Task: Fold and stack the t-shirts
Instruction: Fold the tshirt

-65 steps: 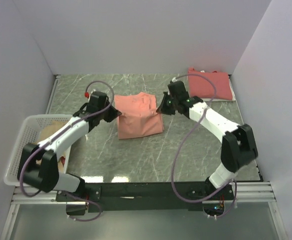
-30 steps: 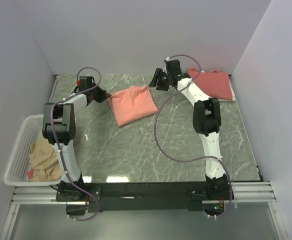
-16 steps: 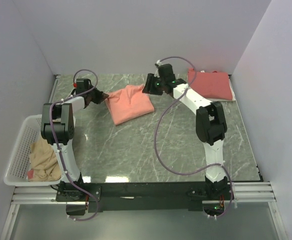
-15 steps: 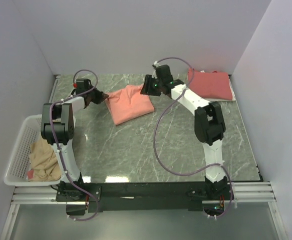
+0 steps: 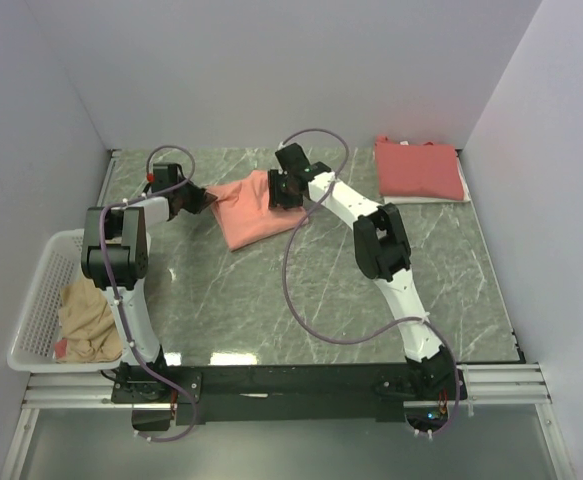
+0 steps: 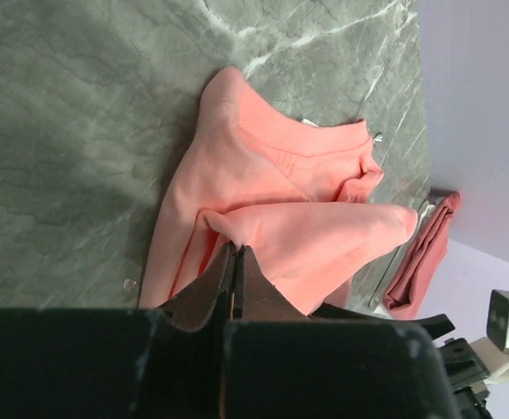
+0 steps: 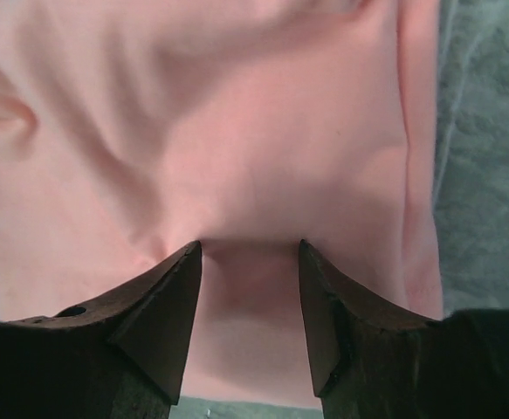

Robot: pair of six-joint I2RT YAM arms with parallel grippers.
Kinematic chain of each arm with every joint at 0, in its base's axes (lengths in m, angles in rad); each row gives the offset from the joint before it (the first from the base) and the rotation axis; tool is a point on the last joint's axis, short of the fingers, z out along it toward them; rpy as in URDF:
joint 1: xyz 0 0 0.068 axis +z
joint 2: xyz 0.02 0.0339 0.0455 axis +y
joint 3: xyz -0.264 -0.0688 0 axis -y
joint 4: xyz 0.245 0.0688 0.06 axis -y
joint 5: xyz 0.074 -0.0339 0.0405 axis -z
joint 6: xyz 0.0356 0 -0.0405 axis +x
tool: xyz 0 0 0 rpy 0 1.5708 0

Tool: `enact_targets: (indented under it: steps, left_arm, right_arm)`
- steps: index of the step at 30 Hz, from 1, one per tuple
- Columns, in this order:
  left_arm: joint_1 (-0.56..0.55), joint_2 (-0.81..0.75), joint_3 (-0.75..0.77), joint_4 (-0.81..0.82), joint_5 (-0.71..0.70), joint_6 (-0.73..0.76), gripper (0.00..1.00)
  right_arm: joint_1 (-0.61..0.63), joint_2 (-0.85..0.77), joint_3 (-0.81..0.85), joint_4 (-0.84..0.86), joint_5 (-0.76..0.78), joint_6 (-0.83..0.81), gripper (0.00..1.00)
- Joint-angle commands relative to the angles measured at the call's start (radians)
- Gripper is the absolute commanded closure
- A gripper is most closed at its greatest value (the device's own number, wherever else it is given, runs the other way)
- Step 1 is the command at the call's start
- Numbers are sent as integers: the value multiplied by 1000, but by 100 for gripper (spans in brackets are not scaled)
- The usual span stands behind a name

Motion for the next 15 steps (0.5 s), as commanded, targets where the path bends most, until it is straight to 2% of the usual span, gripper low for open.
enact_targets:
  steps: [1, 9, 15]
  left_arm:
    - [3, -22, -8, 24, -4, -6, 99]
    - [3, -48, -51, 34, 15, -13, 99]
    - [3, -94, -113, 30, 16, -23, 99]
  right_arm:
    - [30, 4, 73, -172, 127, -28, 44]
    - [79, 55, 74, -309, 188, -73, 41]
    - [119, -28, -123, -277, 224, -73, 41]
